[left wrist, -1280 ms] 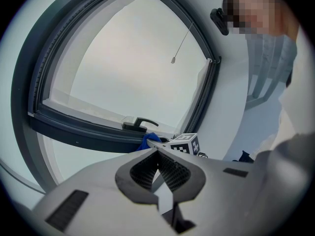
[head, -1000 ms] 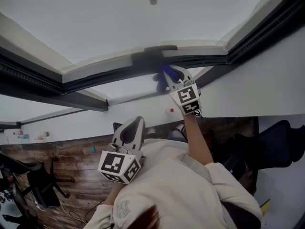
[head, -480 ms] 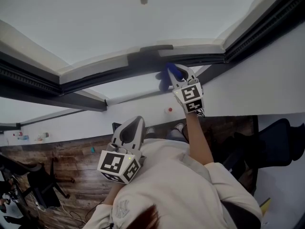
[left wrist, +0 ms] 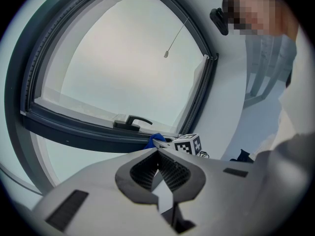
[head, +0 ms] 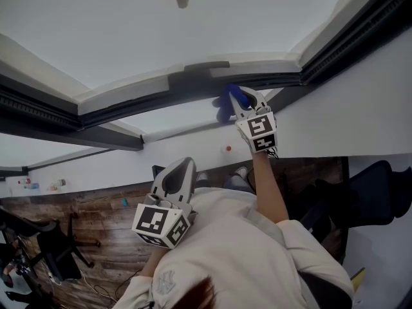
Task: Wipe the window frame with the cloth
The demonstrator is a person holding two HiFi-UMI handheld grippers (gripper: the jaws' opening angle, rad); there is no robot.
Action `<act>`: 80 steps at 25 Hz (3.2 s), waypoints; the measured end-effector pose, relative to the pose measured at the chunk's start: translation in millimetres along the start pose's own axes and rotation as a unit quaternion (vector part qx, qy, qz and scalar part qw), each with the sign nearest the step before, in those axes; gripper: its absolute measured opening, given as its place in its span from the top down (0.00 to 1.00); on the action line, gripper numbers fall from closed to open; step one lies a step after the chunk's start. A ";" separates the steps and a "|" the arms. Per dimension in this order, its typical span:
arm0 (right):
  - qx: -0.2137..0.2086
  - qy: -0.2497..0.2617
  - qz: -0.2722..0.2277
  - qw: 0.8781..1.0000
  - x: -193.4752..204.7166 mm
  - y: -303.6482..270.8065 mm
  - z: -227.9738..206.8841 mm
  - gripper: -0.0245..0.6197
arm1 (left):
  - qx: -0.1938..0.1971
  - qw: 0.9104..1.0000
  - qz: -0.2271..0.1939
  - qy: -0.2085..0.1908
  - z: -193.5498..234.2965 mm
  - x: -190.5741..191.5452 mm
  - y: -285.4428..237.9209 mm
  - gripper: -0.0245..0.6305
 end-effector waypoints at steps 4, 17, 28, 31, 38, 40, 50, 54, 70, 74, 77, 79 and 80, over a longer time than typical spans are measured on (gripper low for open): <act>0.002 -0.002 0.000 1.000 2.1 1.9 -5.4 0.89 | 0.004 1.000 0.002 0.000 -5.5 0.3 -6.0 0.96; 0.010 -0.007 0.000 1.000 11.6 10.2 -27.1 0.89 | 0.010 1.000 0.003 -0.003 -19.3 -1.1 -21.4 0.96; 0.022 -0.015 0.003 1.000 20.3 16.9 -46.8 0.89 | 0.014 1.000 0.006 -0.008 -28.0 -1.9 -31.3 0.96; 0.028 -0.021 0.003 0.999 24.0 19.9 -53.2 0.89 | 0.014 1.000 0.006 -0.008 -29.8 -1.4 -32.4 0.96; 0.035 -0.028 0.003 0.999 28.2 23.3 -63.9 0.89 | 0.016 1.000 0.009 -0.011 -37.0 -1.8 -39.3 0.96; 0.036 -0.030 0.004 0.999 30.2 25.0 -67.3 0.89 | 0.018 1.000 0.011 -0.012 -39.4 -1.5 -41.4 0.96; 0.054 -0.041 0.005 0.998 39.9 32.7 -85.6 0.89 | 0.025 0.999 0.018 -0.011 -49.4 1.6 -50.4 0.96; 0.059 -0.043 0.006 0.997 42.6 35.8 -92.6 0.89 | 0.025 0.999 0.017 -0.010 -52.6 2.5 -53.2 0.96; 0.081 -0.051 0.019 0.995 55.3 45.7 -120.2 0.89 | 0.030 0.999 0.025 -0.015 -61.7 3.3 -60.5 0.96; 0.090 -0.060 0.023 0.994 59.9 49.8 -130.9 0.89 | 0.033 0.999 0.029 -0.018 -62.5 3.1 -61.9 0.95; 0.096 -0.064 0.024 0.993 62.5 51.7 -137.0 0.89 | 0.037 0.999 0.032 -0.020 -63.2 3.2 -64.4 0.96; 0.099 -0.065 0.025 0.993 64.0 52.2 -139.6 0.89 | 0.039 0.998 0.033 -0.021 -63.0 2.8 -66.0 0.96; 0.101 -0.066 0.025 0.992 64.7 52.7 -140.9 0.89 | 0.040 0.998 0.033 -0.021 -62.9 2.4 -66.5 0.96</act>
Point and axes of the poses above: the fingertips, and each gripper's own axes: y backward along the fingers, z to its left, x out of its underside, the point moved 4 cm from there along y, backward along the fingers, and after that the axes turned 7 degrees about z, right-handed, at the moved point
